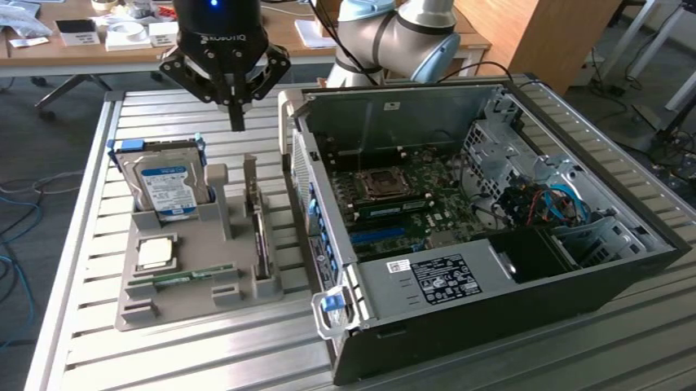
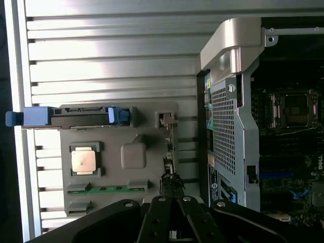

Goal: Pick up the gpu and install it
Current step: 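Reach for the gpu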

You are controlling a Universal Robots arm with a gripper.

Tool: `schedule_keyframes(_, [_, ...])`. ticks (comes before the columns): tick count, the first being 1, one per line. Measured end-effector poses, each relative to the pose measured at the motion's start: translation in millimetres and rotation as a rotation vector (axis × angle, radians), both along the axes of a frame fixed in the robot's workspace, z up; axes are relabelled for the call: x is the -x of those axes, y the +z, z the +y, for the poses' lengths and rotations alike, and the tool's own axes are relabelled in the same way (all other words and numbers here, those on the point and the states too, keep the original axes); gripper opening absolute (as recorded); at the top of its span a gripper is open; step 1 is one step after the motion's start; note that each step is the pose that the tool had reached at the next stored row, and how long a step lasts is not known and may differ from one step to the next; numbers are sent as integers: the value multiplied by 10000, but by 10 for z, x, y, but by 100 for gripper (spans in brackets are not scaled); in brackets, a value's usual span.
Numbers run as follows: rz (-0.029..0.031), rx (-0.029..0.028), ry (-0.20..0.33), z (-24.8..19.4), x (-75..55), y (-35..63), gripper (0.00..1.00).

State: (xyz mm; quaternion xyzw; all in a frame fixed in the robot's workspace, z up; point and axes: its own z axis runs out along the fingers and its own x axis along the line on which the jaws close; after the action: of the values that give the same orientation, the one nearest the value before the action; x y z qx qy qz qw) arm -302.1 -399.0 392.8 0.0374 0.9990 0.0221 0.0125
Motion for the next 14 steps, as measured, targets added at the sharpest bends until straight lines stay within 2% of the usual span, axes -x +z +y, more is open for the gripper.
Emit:
schedule_keyframes(2, [0,1,-1,-14,1,0,11])
schedule_keyframes(6, [0,0,-1,-75,0,0,11])
schedule_keyframes(14, [0,1,-2,-260,0,0,11])
